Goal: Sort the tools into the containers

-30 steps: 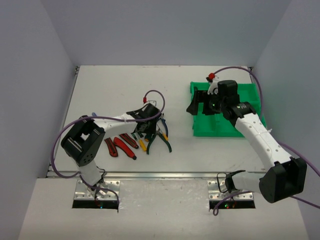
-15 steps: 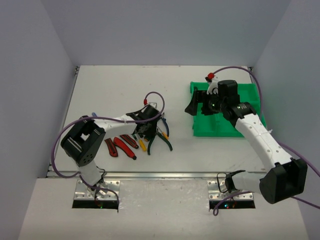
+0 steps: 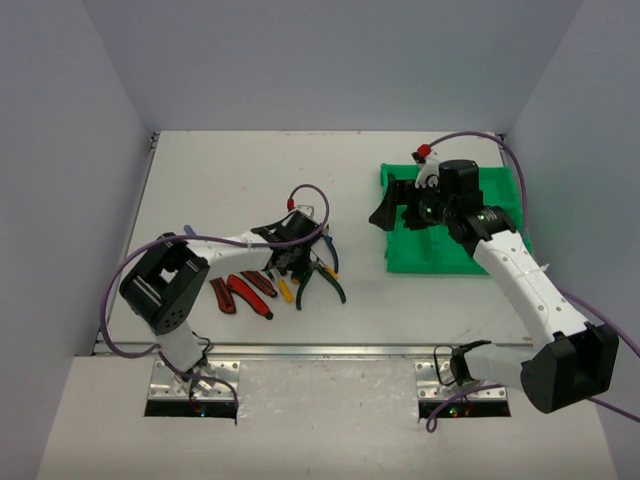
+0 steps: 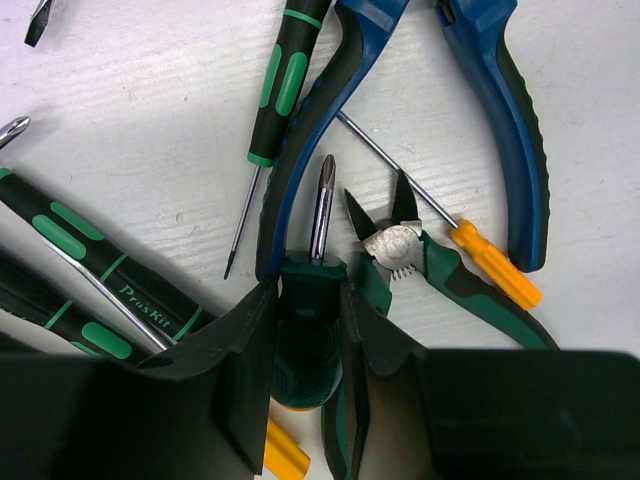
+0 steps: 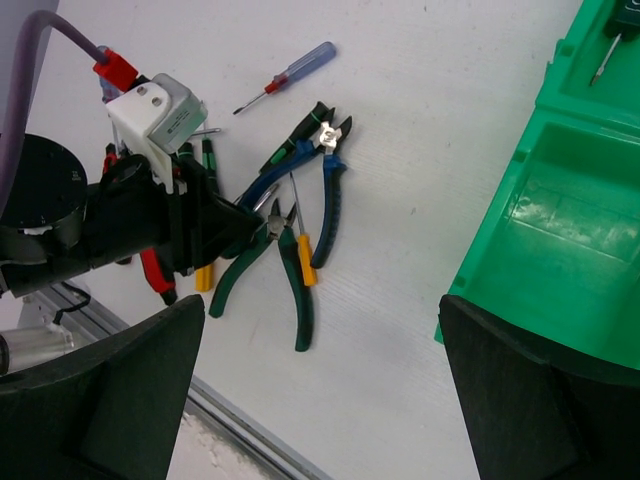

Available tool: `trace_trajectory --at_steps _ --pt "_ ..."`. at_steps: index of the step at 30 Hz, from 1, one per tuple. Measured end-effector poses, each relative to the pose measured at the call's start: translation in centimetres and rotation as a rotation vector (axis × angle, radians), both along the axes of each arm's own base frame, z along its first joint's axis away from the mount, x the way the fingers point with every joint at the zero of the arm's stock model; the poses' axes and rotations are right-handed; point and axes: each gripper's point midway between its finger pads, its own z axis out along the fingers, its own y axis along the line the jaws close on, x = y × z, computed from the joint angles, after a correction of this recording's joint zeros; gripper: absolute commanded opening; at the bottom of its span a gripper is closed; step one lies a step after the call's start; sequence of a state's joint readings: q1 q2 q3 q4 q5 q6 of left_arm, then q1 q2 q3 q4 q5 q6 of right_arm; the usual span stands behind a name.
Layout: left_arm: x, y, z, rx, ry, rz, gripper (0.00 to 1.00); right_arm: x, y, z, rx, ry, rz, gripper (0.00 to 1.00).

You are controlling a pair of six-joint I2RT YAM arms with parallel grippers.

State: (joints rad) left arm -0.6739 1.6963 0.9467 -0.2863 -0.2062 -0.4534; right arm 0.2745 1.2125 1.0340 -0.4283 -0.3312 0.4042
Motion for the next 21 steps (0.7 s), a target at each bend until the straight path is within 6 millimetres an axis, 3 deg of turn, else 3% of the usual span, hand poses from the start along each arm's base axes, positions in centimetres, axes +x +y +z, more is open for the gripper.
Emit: trace_trajectory --at_steps 5,11,15,18,21 --pt "-0.6 0.5 0.7 -0.006 -0.005 0.005 0.0 -0.2 0.4 0.2 0.016 0.001 0.021 0.99" --pt "-0.4 0.5 4.6 -0.069 -0.082 0.019 0.0 -0.7 1.6 0.4 0.072 0.004 0.086 0.99" --pt "-0.3 0.3 6.5 -0.11 -0.122 0.028 0.0 -1.1 3.0 -0.8 0.131 0.036 0.147 0.99" --pt "-0.6 0.1 8.2 -0.162 -0.146 0.039 0.0 -2.7 4.8 -2.4 0.223 0.068 0.236 0.99" --pt "-1.0 -0.2 11.0 -0.255 -0.198 0.049 0.0 -5.0 6.6 -3.8 0.281 0.124 0.33 0.99"
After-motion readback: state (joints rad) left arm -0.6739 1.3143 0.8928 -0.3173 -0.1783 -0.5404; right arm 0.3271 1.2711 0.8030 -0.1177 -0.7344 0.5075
